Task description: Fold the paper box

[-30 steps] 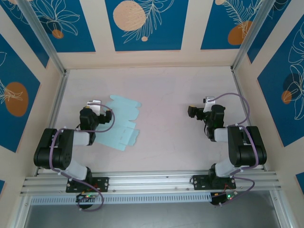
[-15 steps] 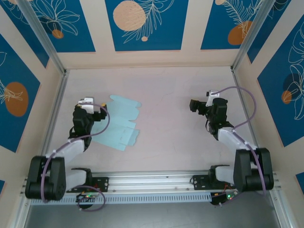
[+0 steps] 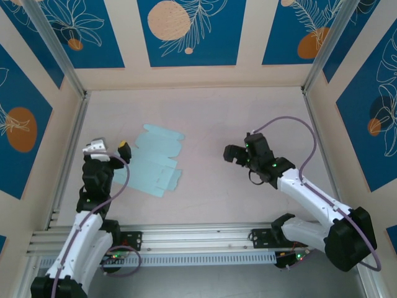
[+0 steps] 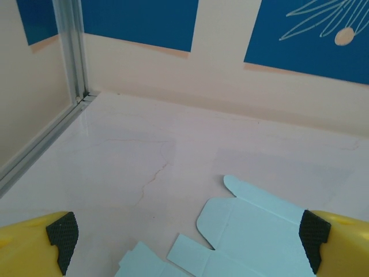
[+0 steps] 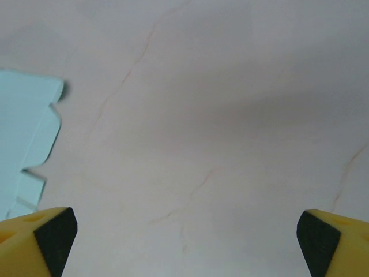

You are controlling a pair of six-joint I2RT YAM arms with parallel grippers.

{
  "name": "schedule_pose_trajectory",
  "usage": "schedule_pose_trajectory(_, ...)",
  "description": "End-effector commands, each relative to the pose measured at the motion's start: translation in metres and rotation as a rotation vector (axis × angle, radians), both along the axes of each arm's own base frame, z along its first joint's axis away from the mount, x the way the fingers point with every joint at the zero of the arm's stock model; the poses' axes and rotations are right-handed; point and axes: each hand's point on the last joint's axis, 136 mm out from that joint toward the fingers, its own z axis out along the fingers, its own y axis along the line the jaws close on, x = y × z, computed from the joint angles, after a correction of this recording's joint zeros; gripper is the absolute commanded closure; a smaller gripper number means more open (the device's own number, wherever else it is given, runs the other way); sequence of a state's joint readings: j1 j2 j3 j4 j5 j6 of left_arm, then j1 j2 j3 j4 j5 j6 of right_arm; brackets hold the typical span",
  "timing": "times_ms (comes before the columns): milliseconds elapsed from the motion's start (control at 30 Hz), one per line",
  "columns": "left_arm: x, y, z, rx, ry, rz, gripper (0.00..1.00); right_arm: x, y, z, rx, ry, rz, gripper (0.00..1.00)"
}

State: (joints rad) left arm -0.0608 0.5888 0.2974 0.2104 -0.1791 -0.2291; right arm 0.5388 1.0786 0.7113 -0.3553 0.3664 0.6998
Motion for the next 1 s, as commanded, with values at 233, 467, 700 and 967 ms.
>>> schedule_pose_trajectory(233, 0.002, 0.004, -0.030, -0.138, 0.150, 0.059, 0.00, -0.059, 0.110, -0.028, 0.136, 0.261, 0.147, 0.00)
schedule_pose_trajectory(467, 0.009, 0.001, -0.047, -0.150, 0.294, 0.062, 0.00, -0.069, 0.186, -0.047, 0.210, 0.364, 0.307, 0.09)
schedule_pose_trajectory(700, 0.011, -0.005, -0.056, -0.125, 0.330, 0.019, 0.00, -0.059, 0.236, -0.065, 0.266, 0.420, 0.407, 0.17)
schedule_pose_trajectory(967, 0.010, -0.003, -0.058, -0.106, 0.337, 0.022, 0.00, -0.046, 0.258, -0.092, 0.267, 0.479, 0.409, 0.26)
